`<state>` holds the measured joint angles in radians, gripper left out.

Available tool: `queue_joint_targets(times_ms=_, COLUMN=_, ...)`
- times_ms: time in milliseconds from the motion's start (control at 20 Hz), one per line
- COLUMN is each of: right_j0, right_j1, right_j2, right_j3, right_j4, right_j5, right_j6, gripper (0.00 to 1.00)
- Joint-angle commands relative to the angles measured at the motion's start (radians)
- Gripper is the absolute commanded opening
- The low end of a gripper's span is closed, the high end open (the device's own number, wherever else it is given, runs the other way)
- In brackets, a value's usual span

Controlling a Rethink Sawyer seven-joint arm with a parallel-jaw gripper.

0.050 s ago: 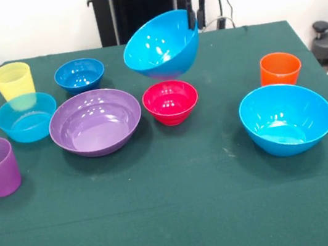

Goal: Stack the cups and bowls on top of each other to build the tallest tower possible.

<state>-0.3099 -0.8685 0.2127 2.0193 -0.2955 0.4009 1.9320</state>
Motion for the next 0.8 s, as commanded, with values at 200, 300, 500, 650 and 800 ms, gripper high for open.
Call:
queue_joint_targets(times_ms=200, right_j0=0.004, right_j1=0.110, right_j2=0.056, right_j3=-0.137, right_j4=-0.082, right_j5=0.067, right_j6=-0.068, gripper=0.00)
queue_joint_targets(times_ms=300, right_j0=0.003, right_j1=0.126, right_j2=0.056, right_j3=-0.149, right_j4=-0.087, right_j5=0.057, right_j6=-0.070, gripper=0.00)
queue_joint_targets(times_ms=500, right_j0=-0.003, right_j1=0.129, right_j2=0.055, right_j3=-0.144, right_j4=-0.087, right_j5=0.050, right_j6=-0.071, gripper=0.00)
queue_joint_targets(times_ms=650, right_j0=-0.003, right_j1=0.103, right_j2=0.056, right_j3=-0.128, right_j4=-0.079, right_j5=0.062, right_j6=-0.070, gripper=0.00)
queue_joint_targets(times_ms=800, right_j0=-0.003, right_j1=0.109, right_j2=0.055, right_j3=-0.141, right_j4=-0.082, right_j5=0.065, right_j6=-0.074, gripper=0.00)
